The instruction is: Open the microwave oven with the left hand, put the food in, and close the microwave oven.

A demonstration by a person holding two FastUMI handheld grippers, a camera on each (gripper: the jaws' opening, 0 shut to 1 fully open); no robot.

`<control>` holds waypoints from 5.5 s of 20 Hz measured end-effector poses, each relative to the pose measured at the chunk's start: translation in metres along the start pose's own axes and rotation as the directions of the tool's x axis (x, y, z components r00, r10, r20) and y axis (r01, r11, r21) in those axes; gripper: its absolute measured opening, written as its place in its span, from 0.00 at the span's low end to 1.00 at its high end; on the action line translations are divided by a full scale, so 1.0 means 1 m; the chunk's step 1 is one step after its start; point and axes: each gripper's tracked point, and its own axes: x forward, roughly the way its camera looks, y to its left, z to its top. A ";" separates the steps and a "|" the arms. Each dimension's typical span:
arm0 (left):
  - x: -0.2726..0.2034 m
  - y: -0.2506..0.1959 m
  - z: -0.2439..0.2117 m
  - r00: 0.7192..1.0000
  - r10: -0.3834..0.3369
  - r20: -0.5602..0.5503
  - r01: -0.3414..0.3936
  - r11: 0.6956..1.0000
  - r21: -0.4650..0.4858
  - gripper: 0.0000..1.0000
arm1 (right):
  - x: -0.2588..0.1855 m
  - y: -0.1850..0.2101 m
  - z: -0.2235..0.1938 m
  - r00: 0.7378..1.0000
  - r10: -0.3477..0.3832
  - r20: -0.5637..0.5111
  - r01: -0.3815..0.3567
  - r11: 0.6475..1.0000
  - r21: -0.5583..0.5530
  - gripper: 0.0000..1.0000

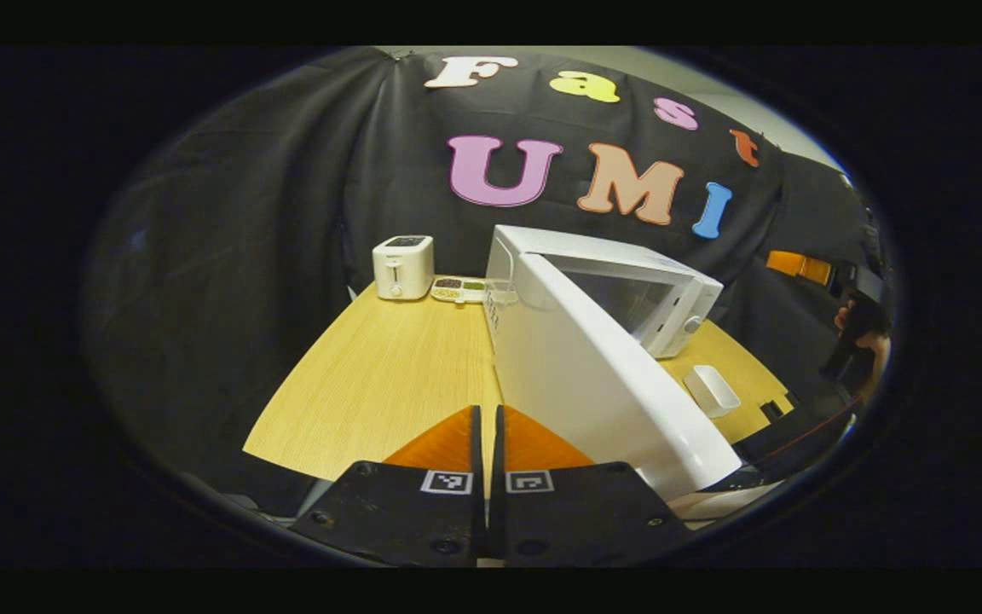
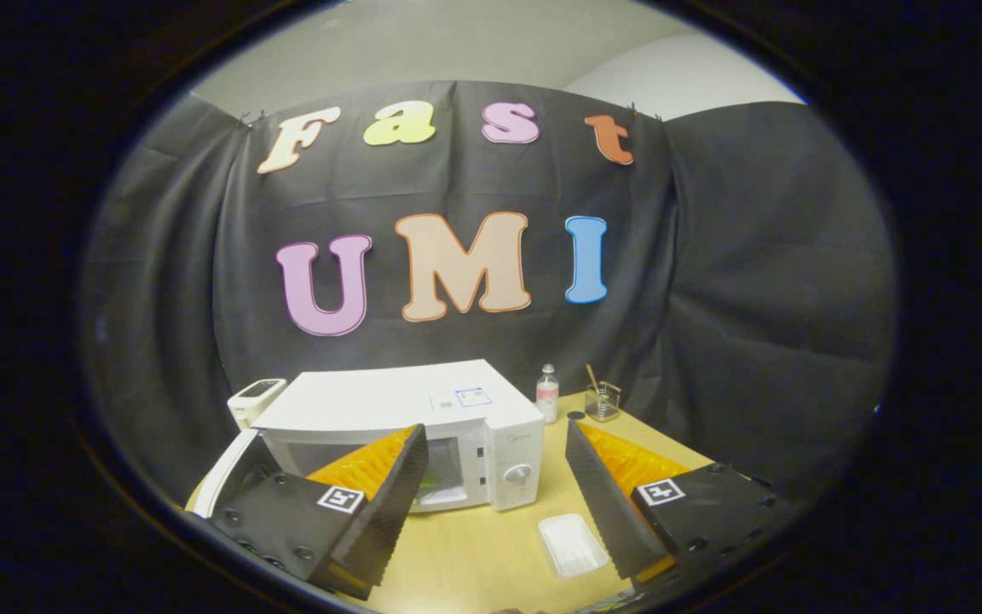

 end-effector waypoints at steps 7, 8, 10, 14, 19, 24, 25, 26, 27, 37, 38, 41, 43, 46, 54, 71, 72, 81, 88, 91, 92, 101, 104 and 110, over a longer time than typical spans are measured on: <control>0.000 -0.039 0.004 0.996 0.088 0.006 -0.088 0.994 0.070 0.00 | 0.029 -0.048 0.002 0.998 0.049 -0.035 -0.050 0.999 -0.004 0.92; -0.002 -0.047 0.004 0.995 0.095 0.006 -0.096 0.993 0.076 0.00 | 0.034 -0.057 0.003 0.997 0.059 -0.040 -0.060 0.998 -0.006 0.92; -0.001 -0.066 0.005 0.994 0.110 0.006 -0.110 0.990 0.083 0.00 | 0.045 -0.075 0.005 0.996 0.072 -0.043 -0.073 0.997 -0.019 0.92; 0.006 -0.112 0.011 0.992 0.121 0.026 -0.122 0.991 0.055 0.00 | 0.054 -0.104 0.001 0.992 0.103 -0.067 -0.106 0.993 -0.045 1.00; 0.024 -0.167 0.020 0.991 0.116 0.060 -0.118 0.992 0.032 0.00 | 0.057 -0.132 -0.001 0.985 0.147 -0.089 -0.151 0.987 -0.047 1.00; 0.049 -0.214 0.031 0.992 0.104 0.076 -0.105 0.994 0.007 0.00 | 0.047 -0.151 -0.011 0.972 0.202 -0.120 -0.207 0.978 -0.023 0.92; 0.055 -0.222 0.032 0.992 0.097 0.076 -0.098 0.995 -0.002 0.02 | 0.044 -0.154 -0.015 0.969 0.210 -0.130 -0.214 0.977 -0.019 0.92; 0.060 -0.230 0.034 0.993 0.091 0.079 -0.091 0.996 -0.009 0.00 | 0.041 -0.159 -0.018 0.966 0.216 -0.140 -0.220 0.975 -0.016 0.92; 0.066 -0.236 0.036 0.993 0.088 0.082 -0.088 0.996 -0.012 0.00 | 0.040 -0.165 -0.022 0.966 0.213 -0.145 -0.218 0.976 -0.016 0.92; 0.119 -0.273 0.052 0.994 0.063 0.086 -0.066 0.997 0.034 0.00 | 0.030 -0.204 -0.048 0.961 0.182 -0.208 -0.172 0.983 0.065 0.92; 0.124 -0.275 0.055 0.995 0.060 0.085 -0.063 0.997 0.039 0.00 | 0.029 -0.207 -0.050 0.962 0.177 -0.209 -0.166 0.984 0.071 0.92; 0.137 -0.284 0.062 0.996 0.037 0.081 -0.041 0.998 0.051 0.00 | 0.030 -0.216 -0.057 0.961 0.158 -0.225 -0.142 0.986 0.084 0.92; 0.145 -0.290 0.070 0.996 0.024 0.086 -0.030 0.998 0.063 0.00 | 0.029 -0.221 -0.058 0.962 0.148 -0.229 -0.130 0.987 0.089 0.92; 0.160 -0.296 0.076 0.996 0.010 0.087 -0.017 0.996 0.082 0.02 | 0.024 -0.223 -0.064 0.959 0.151 -0.238 -0.126 0.985 0.114 0.92; 0.195 -0.299 0.086 0.997 -0.001 0.080 -0.006 0.996 0.088 0.00 | 0.020 -0.215 -0.062 0.959 0.186 -0.215 -0.165 0.980 0.112 0.92; 0.223 -0.295 0.111 0.993 0.043 0.114 -0.049 0.997 0.052 0.00 | 0.022 -0.219 -0.042 0.976 0.172 -0.135 -0.159 0.982 0.103 0.92; 0.223 -0.295 0.112 0.992 0.046 0.119 -0.052 0.997 0.050 0.00 | 0.023 -0.220 -0.043 0.976 0.171 -0.137 -0.156 0.981 0.111 0.92; 0.224 -0.293 0.115 0.988 0.058 0.145 -0.063 0.998 0.030 0.00 | 0.036 -0.222 -0.048 0.975 0.162 -0.154 -0.145 0.983 0.116 0.92; 0.223 -0.293 0.115 0.987 0.053 0.152 -0.057 0.998 0.022 0.00 | 0.042 -0.218 -0.050 0.971 0.179 -0.159 -0.160 0.979 0.127 0.92; 0.225 -0.291 0.117 0.985 0.041 0.166 -0.052 0.997 0.063 0.00 | 0.045 -0.216 -0.050 0.966 0.196 -0.167 -0.177 0.977 0.121 0.92; 0.229 -0.287 0.127 0.980 0.058 0.192 -0.075 0.994 0.082 0.00 | 0.045 -0.216 -0.050 0.966 0.198 -0.169 -0.179 0.977 0.119 0.92; 0.199 -0.295 0.134 0.976 0.037 0.215 -0.060 0.993 0.100 0.00 | 0.042 -0.217 -0.022 0.972 0.200 -0.124 -0.201 0.980 0.001 0.92; 0.163 -0.300 0.148 0.967 0.026 0.253 -0.054 0.993 0.106 0.03 | 0.046 -0.216 -0.005 0.976 0.197 -0.095 -0.200 0.980 -0.024 0.92; 0.101 -0.292 0.178 0.942 0.065 0.329 -0.096 0.992 0.078 0.07 | 0.046 -0.210 0.030 0.976 0.214 -0.045 -0.216 0.974 -0.062 0.92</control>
